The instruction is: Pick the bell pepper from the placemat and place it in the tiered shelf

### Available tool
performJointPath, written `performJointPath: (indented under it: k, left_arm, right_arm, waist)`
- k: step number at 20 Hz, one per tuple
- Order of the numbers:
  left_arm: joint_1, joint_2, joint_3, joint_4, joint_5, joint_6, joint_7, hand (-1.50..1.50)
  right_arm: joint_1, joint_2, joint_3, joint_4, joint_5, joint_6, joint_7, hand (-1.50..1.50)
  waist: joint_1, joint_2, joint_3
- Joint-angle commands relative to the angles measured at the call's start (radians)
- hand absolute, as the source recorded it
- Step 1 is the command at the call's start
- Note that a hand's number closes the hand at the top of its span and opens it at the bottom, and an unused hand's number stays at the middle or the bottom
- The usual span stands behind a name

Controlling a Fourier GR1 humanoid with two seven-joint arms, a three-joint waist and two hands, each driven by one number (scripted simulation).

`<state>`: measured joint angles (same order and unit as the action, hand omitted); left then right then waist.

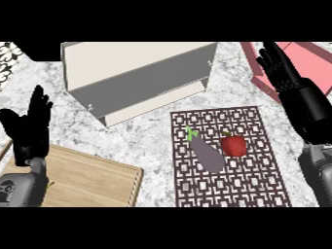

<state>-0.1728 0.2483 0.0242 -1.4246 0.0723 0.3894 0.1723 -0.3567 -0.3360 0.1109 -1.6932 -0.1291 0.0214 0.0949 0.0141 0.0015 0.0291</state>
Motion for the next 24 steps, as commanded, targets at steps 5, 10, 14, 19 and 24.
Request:
performJointPath:
  k: [5,10,14,19,24]
  left_arm:
    - [0.103,0.045,-0.115,0.024,-0.036,-0.147,-0.026,0.0]
    - [0.158,0.051,-0.173,0.013,0.007,-0.273,-0.057,0.0]
    - [0.182,0.082,-0.196,-0.012,0.016,-0.367,-0.097,0.0]
    - [0.186,0.059,-0.203,0.039,-0.011,-0.373,-0.148,0.0]
    - [0.139,0.046,-0.188,0.07,-0.015,-0.368,-0.14,0.0]
  right_arm:
    - [0.18,-0.157,-0.187,0.015,0.298,-0.29,0.092,-1.5]
    - [0.388,-0.03,-0.263,0.076,0.428,-0.566,0.143,1.5]
    - [0.544,0.093,-0.159,-0.072,0.392,-0.554,-0.058,-1.5]
    - [0.583,0.097,0.031,-0.232,0.561,-0.51,0.034,-1.5]
    - [0.558,0.036,0.147,-0.308,0.719,-0.345,0.374,-1.5]
  waist:
    - [-0.123,-0.016,-0.036]
    - [-0.092,-0.01,-0.029]
    - [-0.031,-0.006,-0.029]
    - [-0.021,-0.003,-0.031]
    - [-0.011,0.0,-0.033]
